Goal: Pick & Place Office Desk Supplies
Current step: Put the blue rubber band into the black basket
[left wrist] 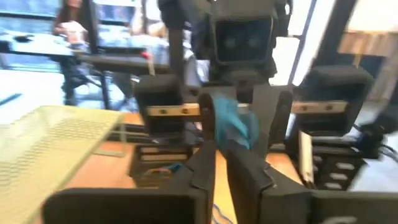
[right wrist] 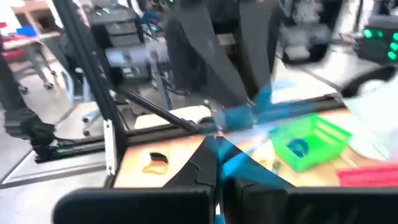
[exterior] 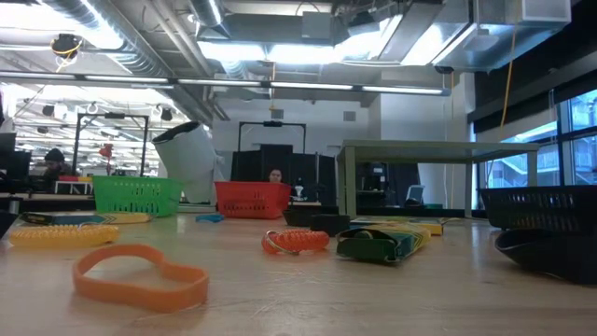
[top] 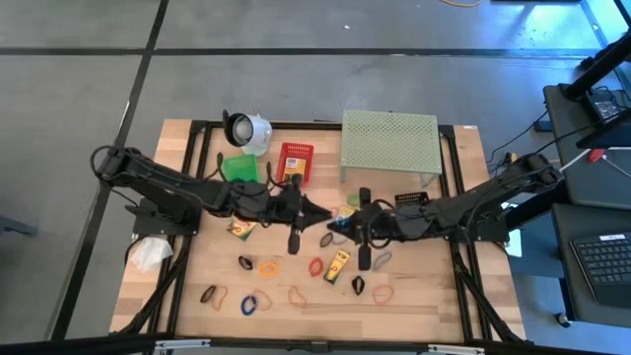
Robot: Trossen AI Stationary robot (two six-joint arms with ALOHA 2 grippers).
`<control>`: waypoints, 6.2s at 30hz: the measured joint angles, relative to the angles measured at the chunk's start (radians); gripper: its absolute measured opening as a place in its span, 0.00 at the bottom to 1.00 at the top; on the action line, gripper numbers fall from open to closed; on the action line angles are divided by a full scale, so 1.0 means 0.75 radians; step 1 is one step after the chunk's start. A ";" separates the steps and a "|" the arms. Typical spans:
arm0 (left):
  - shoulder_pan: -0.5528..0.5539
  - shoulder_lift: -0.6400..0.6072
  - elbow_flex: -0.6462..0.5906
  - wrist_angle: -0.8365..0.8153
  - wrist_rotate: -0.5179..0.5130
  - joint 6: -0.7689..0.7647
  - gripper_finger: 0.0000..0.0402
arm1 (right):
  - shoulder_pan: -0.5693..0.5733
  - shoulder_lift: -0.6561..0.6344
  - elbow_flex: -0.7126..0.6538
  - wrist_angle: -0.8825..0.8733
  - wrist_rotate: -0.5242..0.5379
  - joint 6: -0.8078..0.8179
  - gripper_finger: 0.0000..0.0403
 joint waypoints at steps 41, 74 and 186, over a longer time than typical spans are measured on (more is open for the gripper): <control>-0.113 -0.252 -0.494 -0.497 -0.575 -0.519 0.39 | -0.030 -0.719 -0.474 -1.779 -0.059 1.435 0.00; 0.180 -0.429 -0.902 0.378 -0.019 -0.173 0.39 | -0.395 -0.543 -0.481 -1.681 -0.521 1.448 0.26; 0.176 -0.429 -0.902 0.348 0.056 -0.197 0.39 | 0.096 0.407 -0.001 -1.400 -0.510 0.434 0.00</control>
